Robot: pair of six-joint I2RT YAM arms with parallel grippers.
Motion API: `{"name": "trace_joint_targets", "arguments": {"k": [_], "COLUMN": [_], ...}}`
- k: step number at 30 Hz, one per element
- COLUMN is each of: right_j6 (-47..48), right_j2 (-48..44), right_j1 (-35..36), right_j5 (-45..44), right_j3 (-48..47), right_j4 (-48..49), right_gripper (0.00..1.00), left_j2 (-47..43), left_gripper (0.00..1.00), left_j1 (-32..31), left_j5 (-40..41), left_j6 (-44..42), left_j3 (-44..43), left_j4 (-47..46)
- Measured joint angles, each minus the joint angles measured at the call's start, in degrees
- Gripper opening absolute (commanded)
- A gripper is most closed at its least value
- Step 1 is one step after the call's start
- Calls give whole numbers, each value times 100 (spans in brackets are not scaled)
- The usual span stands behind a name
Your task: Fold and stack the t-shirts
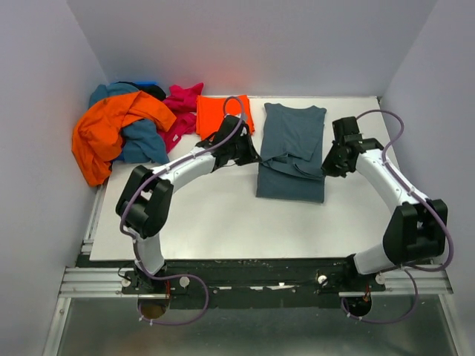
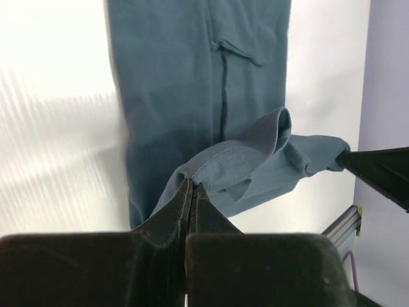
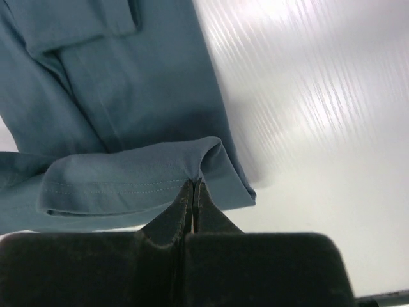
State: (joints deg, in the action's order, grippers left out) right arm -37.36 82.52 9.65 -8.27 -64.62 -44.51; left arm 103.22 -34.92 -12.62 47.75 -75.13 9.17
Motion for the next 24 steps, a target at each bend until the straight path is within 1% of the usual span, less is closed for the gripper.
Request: {"name": "trace_joint_targets", "arguments": {"k": [1, 8, 17, 18, 19, 21, 22, 23, 24], "right_j6": [72, 278, 391, 400, 409, 442, 448, 448, 463], "right_j2": [282, 1252, 1816, 1878, 1945, 2092, 2175, 2264, 2347], "right_j1": [-44, -247, -549, -566, -581, -608, -625, -643, -667], "right_j5": [57, 232, 382, 411, 439, 503, 540, 564, 568], "right_j3": [-229, -1222, -1709, -1746, -1781, -1873, -1934, -2011, -2087], "right_j4": [63, 170, 197, 201, 210, 227, 243, 260, 278], "right_gripper": [1, 1, 1, 4, 11, 42, 52, 56, 60], "left_j2": [111, 826, 1300, 1346, 1401, 1482, 1512, 1593, 1650], "left_gripper": [0, 0, 0, 0, 0, 36, 46, 52, 60], "left_j1": [59, 199, 256, 262, 278, 302, 308, 321, 332], "left_j5": [0, -2, -2, -2, -2, -2, -2, 2, 0], "left_j6": [-4, -164, -382, -396, -411, -433, -442, -474, -476], "left_j3": [-90, -793, -1810, -1908, -1998, -2107, -2140, -2210, -2267], "left_j4": [11, 188, 420, 431, 435, 444, 444, 448, 446]}}
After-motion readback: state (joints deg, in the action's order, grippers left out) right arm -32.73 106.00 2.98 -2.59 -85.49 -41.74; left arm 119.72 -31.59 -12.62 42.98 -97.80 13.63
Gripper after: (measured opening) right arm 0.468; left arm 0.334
